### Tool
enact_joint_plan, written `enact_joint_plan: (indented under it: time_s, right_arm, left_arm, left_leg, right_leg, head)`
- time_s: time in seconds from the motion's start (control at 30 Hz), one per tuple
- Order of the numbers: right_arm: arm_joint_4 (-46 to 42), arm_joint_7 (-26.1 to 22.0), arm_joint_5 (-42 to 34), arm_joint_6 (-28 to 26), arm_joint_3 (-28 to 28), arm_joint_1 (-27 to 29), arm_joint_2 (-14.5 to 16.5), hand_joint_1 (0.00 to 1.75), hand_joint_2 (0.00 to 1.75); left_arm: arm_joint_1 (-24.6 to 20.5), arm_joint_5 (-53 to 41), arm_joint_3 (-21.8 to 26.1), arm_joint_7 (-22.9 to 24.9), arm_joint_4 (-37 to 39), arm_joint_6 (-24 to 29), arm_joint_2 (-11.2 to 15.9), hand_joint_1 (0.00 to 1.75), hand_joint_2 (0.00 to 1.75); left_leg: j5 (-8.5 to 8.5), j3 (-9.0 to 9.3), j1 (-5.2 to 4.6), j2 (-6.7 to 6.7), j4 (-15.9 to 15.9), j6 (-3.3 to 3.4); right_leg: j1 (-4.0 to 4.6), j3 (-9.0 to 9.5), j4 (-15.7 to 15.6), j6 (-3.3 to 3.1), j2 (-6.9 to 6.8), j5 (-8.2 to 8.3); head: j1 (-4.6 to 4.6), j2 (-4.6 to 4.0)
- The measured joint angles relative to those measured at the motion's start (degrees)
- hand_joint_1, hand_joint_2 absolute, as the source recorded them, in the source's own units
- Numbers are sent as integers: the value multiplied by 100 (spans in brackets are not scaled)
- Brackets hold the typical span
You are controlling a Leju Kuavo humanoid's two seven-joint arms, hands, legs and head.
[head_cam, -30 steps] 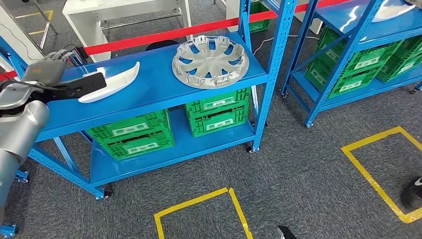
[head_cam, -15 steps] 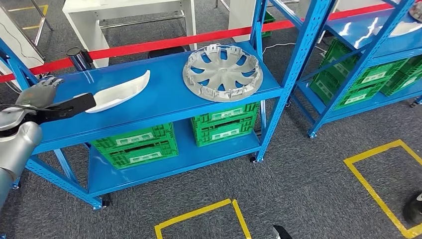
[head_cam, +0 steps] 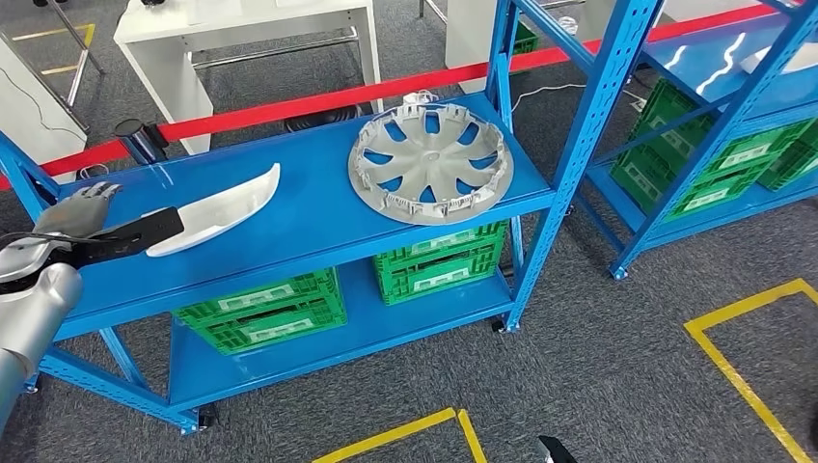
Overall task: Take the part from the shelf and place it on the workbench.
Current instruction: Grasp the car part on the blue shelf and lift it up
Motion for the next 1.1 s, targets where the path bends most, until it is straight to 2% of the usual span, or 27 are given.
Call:
enact_joint_plan:
  time_s: [0.03, 0.07, 0.1, 0.17, 0.23, 0.27, 0.33, 0.37, 0.4, 0.47, 0.53, 0.57, 0.6, 0.63, 0.67, 0.7, 0.73, 0.77, 0.87, 0.9, 0.93, 0.97, 1.03, 1.07, 1.1]
  right_arm:
    - [0, 5, 4, 1, 0, 2, 0, 0, 0]
    - [0, 9, 11, 2, 0, 4, 0, 0, 0]
    - [0, 12, 22, 3, 0, 5, 0, 0, 0]
    - [0, 10, 45, 3, 0, 3, -1, 0, 0]
    - [0, 9, 66, 3, 1, -7, -5, 0, 0]
    - [0, 9, 78, 3, 1, -8, -8, 0, 0]
    - [0, 11, 97, 3, 1, -9, -9, 0, 0]
    - [0, 10, 100, 4, 1, -9, -9, 0, 0]
    - [0, 11, 101, 4, 1, -16, -9, 0, 0]
    - [0, 11, 101, 7, 3, -28, -9, 0, 0]
    - [0, 13, 105, 8, 4, -23, -9, 0, 0]
    - [0, 13, 109, 7, 4, -17, -10, 0, 0]
    - [0, 14, 113, 7, 4, -12, -11, 0, 0]
    - [0, 13, 116, 8, 4, -9, -12, 0, 0]
    - [0, 13, 120, 10, 4, -6, -15, 0, 0]
    - [0, 12, 125, 11, 4, -5, -18, 0, 0]
    - [0, 11, 130, 13, 4, -6, -21, 0, 0]
    - [0, 12, 135, 14, 4, -5, -24, 0, 0]
    - [0, 14, 149, 15, 4, -14, -18, 0, 0]
    - [0, 15, 151, 14, 4, -20, -16, 0, 0]
    - [0, 20, 150, 14, 4, -28, -14, 0, 0]
    - [0, 29, 149, 12, 4, -32, -15, 0, 0]
    - [0, 49, 139, 10, 3, -32, -15, 0, 0]
    - [0, 53, 130, 9, 3, -26, -15, 0, 0]
    - [0, 49, 120, 8, 2, -20, -13, 0, 0]
  left_arm:
    - [19, 1, 0, 1, 5, 0, 8, 0, 0]
    - [35, 1, 0, 1, 9, 0, 13, 0, 0]
    - [44, 2, 0, 1, 10, 0, 20, 0, 0]
    - [52, 4, 2, -2, 15, 2, 46, 0, 0]
    - [60, 8, 5, -24, 25, 13, 85, 0, 0]
    - [74, 9, 7, -44, 28, 24, 101, 0, 0]
    - [100, 8, 8, -83, 16, 42, 125, 0, 0]
    - [105, 8, 9, -94, 6, 49, 130, 0, 0]
    - [100, 8, 9, -99, -3, 51, 133, 0, 0]
    - [98, 8, 9, -103, -13, 54, 134, 0, 0]
    - [128, 8, 9, -110, -12, 57, 132, 0, 0]
    - [148, 8, 9, -121, -12, 60, 130, 0, 0]
    - [163, 8, 9, -134, -13, 65, 127, 0, 0]
    - [172, 8, 9, -150, -15, 73, 121, 0, 0]
    - [178, 7, 9, -167, -17, 80, 114, 0, 0]
    - [180, 6, 9, -180, -17, 85, 102, 0, 0]
    - [179, 4, 9, -196, -16, 76, 92, 0, 0]
    - [183, 4, 9, -226, -15, 32, 82, 0, 0]
    - [219, 59, 9, -411, -24, -293, 57, 0, 0]
    - [232, 110, 12, -506, -27, -429, 50, 0, 0]
    - [251, 176, 19, -617, -30, -560, 44, 0, 0]
    - [284, 253, 33, -759, -28, -679, 37, 0, 0]
    - [416, 433, 69, -1126, -27, -852, 18, 0, 0]
    - [512, 544, 92, -1337, -35, -902, 6, 0, 0]
    - [602, 659, 114, -1545, -49, -935, -6, 0, 0]
  left_leg:
    - [-86, -169, 28, 8, 148, -25]
    - [-54, -243, 51, 16, 105, -44]
    - [113, -223, 68, 24, -121, -59]
    - [693, -23, 91, 47, -892, -80]
    - [972, 130, 76, 74, -1393, -42]
    - [978, 156, 62, 77, -1469, 2]
    - [935, 231, 52, 57, -1481, 109]
    - [904, 282, 57, 46, -1497, 155]
    - [872, 340, 61, 39, -1508, 199]
    - [786, 441, 41, 32, -1521, 278]
    - [685, 536, 0, 18, -1518, 326]
    - [629, 597, -22, 7, -1514, 338]
    - [569, 669, -43, -5, -1509, 343]
    - [505, 750, -60, -12, -1504, 342]
    - [436, 819, -72, -13, -1501, 336]
    - [374, 884, -88, -15, -1491, 321]
    - [323, 921, -100, -19, -1481, 300]
    - [288, 943, -108, -25, -1468, 274]
    - [244, 973, -126, -39, -1410, 195]
    - [211, 926, -124, -34, -1305, 165]
    - [141, 815, -113, -27, -1093, 125]
    - [32, 630, -84, -17, -774, 81]
    - [-190, 182, -17, -7, -110, 5]
    - [-195, 27, 14, -1, 39, -23]
    - [-86, -29, 40, 5, -8, -45]
  right_leg:
    - [-9, 71, 0, 9, 4, -61]
    - [-22, 151, 0, 23, 6, -125]
    - [-38, 237, 0, 42, 7, -191]
    - [-70, 410, 1, 98, 7, -329]
    - [-80, 497, -18, 180, 14, -431]
    - [-76, 523, -22, 225, 15, -452]
    - [-72, 553, -7, 294, 5, -450]
    - [-71, 527, 101, 310, 2, -429]
    - [-70, 422, 298, 318, -1, -434]
    - [-57, -1, 957, 319, -2, -592]
    - [-22, -477, 1519, 305, -1, -867]
    - [2, -619, 1584, 287, -1, -902]
    - [29, -676, 1471, 258, 0, -807]
    - [57, -645, 1183, 218, 0, -576]
    - [91, -570, 786, 162, -1, -234]
    - [129, -501, 447, 109, -1, 2]
    - [154, -438, 201, 64, -2, 184]
    - [172, -408, 75, 27, -1, 271]
    - [145, -307, 15, -34, -6, 264]
    - [124, -254, -12, -55, -7, 254]
    - [103, -202, -39, -74, -5, 239]
    - [90, -159, -55, -90, 0, 217]
    - [70, -99, -60, -96, 15, 158]
    - [58, -67, -56, -86, 23, 125]
    - [46, -34, -49, -70, 29, 92]
  head:
    - [0, 0]
    - [0, 0]
    - [0, 1]
    - [-7, 1]
    - [-38, 1]
    - [-52, 1]
    - [-55, 1]
    - [-50, 1]
    - [-44, 0]
    - [-32, -1]
    - [-24, 0]
    - [-20, 0]
    - [-18, 1]
    - [-15, 1]
    - [-16, 1]
    - [-20, 1]
    - [-25, 1]
    - [-26, 1]
    - [-24, -1]
    - [-39, -1]
    - [-52, 0]
    - [-67, 0]
    - [-77, -1]
    - [-79, -1]
    - [-78, 0]
